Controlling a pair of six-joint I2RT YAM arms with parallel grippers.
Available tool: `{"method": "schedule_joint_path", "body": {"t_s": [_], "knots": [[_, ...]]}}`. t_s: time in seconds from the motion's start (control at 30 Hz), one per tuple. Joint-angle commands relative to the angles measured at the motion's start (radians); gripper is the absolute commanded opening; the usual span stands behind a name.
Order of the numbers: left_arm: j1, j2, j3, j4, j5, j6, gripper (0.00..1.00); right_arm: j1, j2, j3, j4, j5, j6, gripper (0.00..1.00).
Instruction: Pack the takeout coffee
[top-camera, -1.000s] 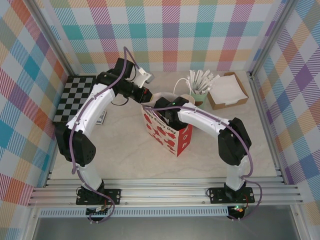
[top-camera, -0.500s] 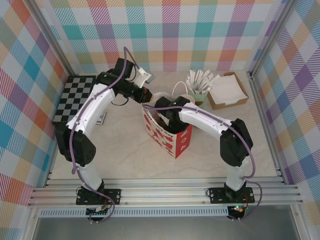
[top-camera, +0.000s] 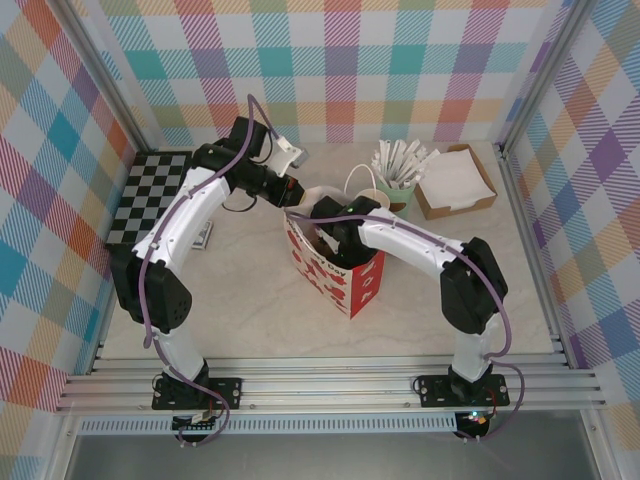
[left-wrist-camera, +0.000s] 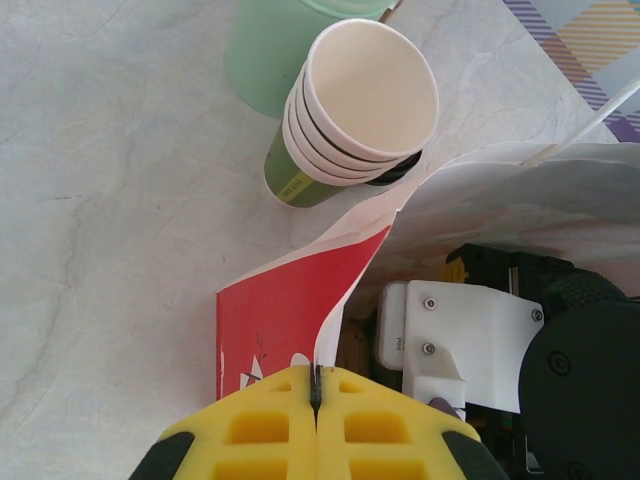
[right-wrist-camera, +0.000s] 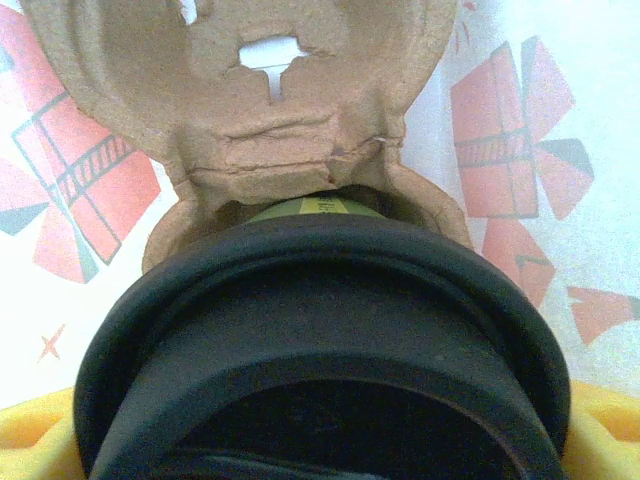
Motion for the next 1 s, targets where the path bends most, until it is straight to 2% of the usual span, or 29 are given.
{"method": "schedule_joint_path", "body": {"t_s": [0.0,0.6,0.97], "knots": [[-0.002,0.001,0.014,-0.016,0.002,0.004,0.00,0.006,-0.010,-0.038,0.041,-0.018,0.003,0.48],[-0.002,0.004,0.013,-0.016,-0.003,0.004,0.00,-0.003,0.018,-0.100,0.089,-0.012,0.003,0.48],[-0.002,0.004,0.012,-0.018,-0.005,0.004,0.00,-0.006,0.054,-0.139,0.132,-0.023,-0.004,0.42]]}}
